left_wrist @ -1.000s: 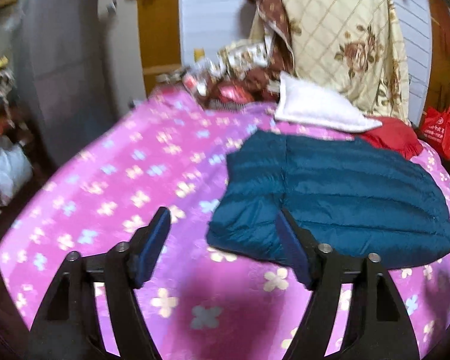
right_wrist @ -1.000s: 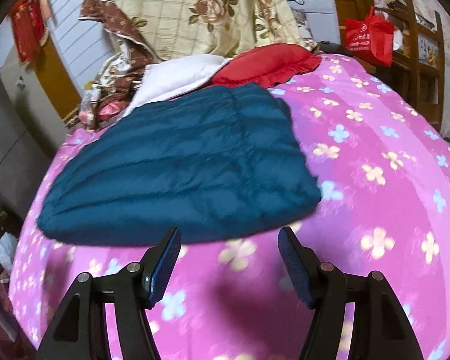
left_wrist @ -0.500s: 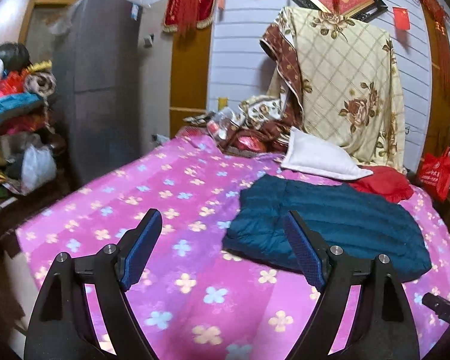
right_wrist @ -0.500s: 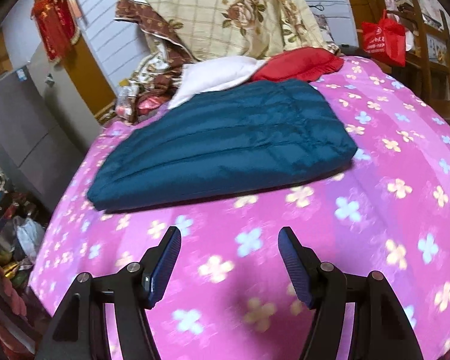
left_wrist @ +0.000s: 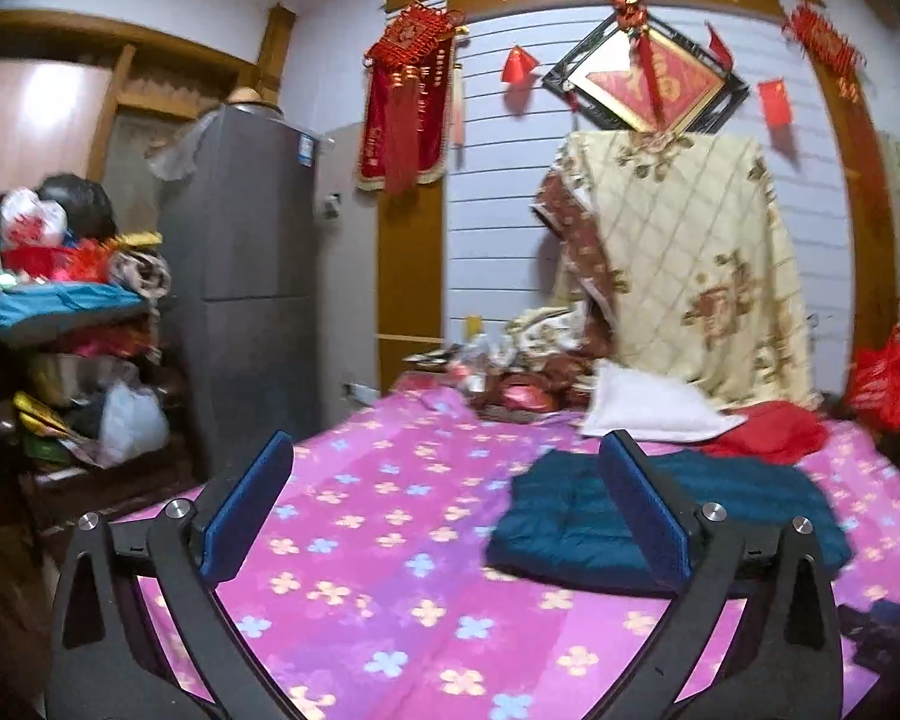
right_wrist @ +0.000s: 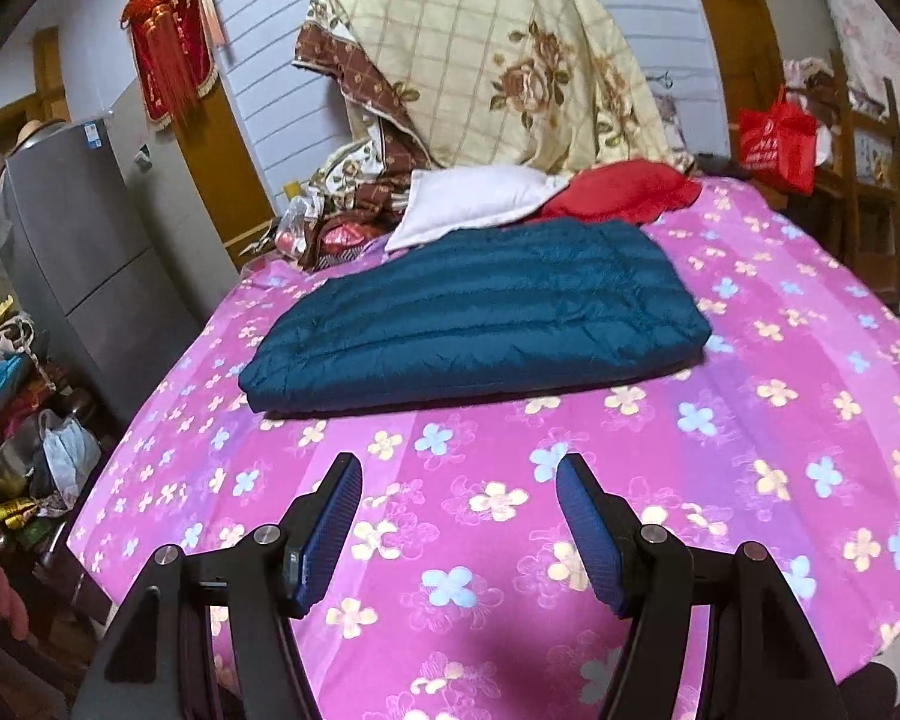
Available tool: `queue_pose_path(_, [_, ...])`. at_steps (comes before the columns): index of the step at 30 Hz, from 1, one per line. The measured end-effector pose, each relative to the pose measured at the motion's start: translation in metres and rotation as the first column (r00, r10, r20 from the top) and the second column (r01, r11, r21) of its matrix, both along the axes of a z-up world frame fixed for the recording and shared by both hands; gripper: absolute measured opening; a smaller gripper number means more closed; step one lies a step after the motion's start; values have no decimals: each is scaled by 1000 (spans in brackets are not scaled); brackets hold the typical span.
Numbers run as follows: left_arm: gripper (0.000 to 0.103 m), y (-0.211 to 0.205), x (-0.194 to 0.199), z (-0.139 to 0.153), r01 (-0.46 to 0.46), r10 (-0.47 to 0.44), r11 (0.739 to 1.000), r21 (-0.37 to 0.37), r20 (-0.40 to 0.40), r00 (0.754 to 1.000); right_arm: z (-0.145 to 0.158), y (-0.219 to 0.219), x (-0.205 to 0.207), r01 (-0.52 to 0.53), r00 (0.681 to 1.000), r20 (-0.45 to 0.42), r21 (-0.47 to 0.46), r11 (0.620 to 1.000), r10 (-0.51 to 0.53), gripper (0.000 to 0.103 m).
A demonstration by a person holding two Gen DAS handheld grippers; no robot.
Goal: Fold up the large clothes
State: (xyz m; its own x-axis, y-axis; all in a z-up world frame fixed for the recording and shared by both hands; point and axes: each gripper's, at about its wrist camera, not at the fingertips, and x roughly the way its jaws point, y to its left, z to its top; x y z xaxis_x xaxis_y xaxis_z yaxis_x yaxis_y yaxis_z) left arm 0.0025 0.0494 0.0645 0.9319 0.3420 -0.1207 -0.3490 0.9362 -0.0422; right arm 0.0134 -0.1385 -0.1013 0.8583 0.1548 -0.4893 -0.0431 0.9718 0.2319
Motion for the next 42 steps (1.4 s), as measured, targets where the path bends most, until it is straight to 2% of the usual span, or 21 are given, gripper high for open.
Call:
queue_pose_path(3, [102, 1, -5, 6, 45, -46, 998, -49, -23, 999, 4, 0, -9, 16, 1000, 20, -15, 1000, -16, 65])
queue_pose_path(10, [102, -22, -15, 8, 58, -57, 998, 18, -28, 998, 13, 3, -27, 62, 996, 66, -79, 995, -57, 66])
queue_pose_path(16, [102, -27, -22, -1, 156, -159, 985, -80, -36, 987, 10, 3, -31, 84, 996, 49, -109, 990, -79, 66])
queue_pose_path(19, [102, -32, -18, -6, 204, -217, 970, -132, -92, 972, 9, 2, -34, 121, 992, 56, -151, 981, -114, 66])
queue_pose_path(24, [102, -43, -10, -14, 267, -295, 950, -161, -188, 937, 5, -5, -37, 173, 985, 50, -181, 968, -166, 66])
queue_pose_path(36, [102, -69, -8, -27, 335, -381, 922, -195, -287, 879, -2, -4, -36, 185, 982, 0, -202, 962, -189, 67])
queue_pose_path(42, [102, -74, -5, -37, 331, -383, 921, -204, -330, 863, -6, -6, -35, 201, 977, -34, -205, 958, -213, 67])
